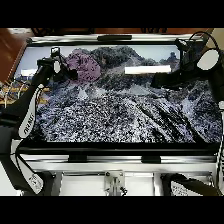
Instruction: Fold the shirts.
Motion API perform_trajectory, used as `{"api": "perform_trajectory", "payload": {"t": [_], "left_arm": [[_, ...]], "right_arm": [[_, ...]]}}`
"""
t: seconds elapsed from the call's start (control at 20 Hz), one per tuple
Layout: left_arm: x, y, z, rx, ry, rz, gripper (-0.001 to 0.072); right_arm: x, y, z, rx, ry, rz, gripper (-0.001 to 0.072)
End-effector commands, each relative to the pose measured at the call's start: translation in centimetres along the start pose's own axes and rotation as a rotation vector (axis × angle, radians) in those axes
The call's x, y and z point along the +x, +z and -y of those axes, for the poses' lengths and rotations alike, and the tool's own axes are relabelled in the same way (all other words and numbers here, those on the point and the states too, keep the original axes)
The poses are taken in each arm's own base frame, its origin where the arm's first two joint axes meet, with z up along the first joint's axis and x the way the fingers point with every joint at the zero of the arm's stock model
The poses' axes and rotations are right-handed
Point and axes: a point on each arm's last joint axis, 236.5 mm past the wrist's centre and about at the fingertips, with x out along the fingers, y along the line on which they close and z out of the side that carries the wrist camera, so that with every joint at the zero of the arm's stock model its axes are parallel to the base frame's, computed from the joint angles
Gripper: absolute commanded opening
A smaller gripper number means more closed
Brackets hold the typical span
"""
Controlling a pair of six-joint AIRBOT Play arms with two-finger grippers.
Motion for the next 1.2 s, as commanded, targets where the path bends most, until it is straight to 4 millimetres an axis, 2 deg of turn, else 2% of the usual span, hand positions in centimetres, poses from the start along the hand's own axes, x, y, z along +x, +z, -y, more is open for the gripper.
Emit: {"api": "perform_trajectory", "payload": {"t": [0.0,0.2,0.25,0.35,0.4,0.5,0.55,0.6,0.7,0.8,0.9,0.95,1.05,1.15], "left_arm": [[2.4,-0.6,1.2,-0.048,-0.044,-0.011,0.0705],[3.2,0.9,3.4,-0.108,-0.146,0.060,0.0700],[3.2,1.5,3.8,-0.118,-0.164,0.083,0.0626],[3.2,2.3,4.4,-0.137,-0.194,0.115,0.0228],[3.1,2.4,4.6,-0.145,-0.204,0.121,0.0062],[2.1,2.7,4.6,-0.167,-0.219,0.103,0.0068],[0.9,3.2,4.6,-0.166,-0.226,0.096,0.0068],[-1.1,4.2,4.6,-0.131,-0.233,0.108,0.0067],[-7.6,7.2,5.2,-0.052,-0.261,0.192,0.0067],[-17.1,9.9,7.1,0.032,-0.316,0.340,0.0067],[-28.1,10.3,10.4,0.141,-0.397,0.497,0.0067],[-33.6,9.5,12.4,0.193,-0.451,0.567,0.0067],[-42.7,6.2,16.1,0.302,-0.562,0.666,0.0067],[-49.3,2.0,18.0,0.466,-0.624,0.728,0.0067]], "right_arm": [[0.0,0.0,-0.9,0.007,0.035,0.002,0.0678],[0.0,0.1,-1.3,0.012,0.054,0.003,0.0678],[0.0,0.0,-1.5,0.014,0.064,0.001,0.0678],[-0.1,0.0,-2.0,0.019,0.082,0.000,0.0678],[-0.1,0.0,-2.1,0.021,0.090,0.000,0.0678],[-0.1,0.1,-2.5,0.024,0.104,0.001,0.0678],[-0.1,0.1,-2.7,0.026,0.114,0.001,0.0678],[-0.3,0.1,-2.9,0.028,0.122,0.003,0.0678],[-1.2,0.2,-3.1,0.015,0.120,0.027,0.0678],[-3.6,0.8,-3.2,-0.050,0.090,0.094,0.0678],[-8.1,2.1,-2.0,-0.100,-0.016,0.209,0.0678],[-10.8,2.7,-1.3,-0.115,-0.078,0.275,0.0678],[-17.2,3.3,0.2,-0.120,-0.215,0.423,0.0678],[-23.7,2.6,1.3,-0.103,-0.324,0.567,0.0678]]}}
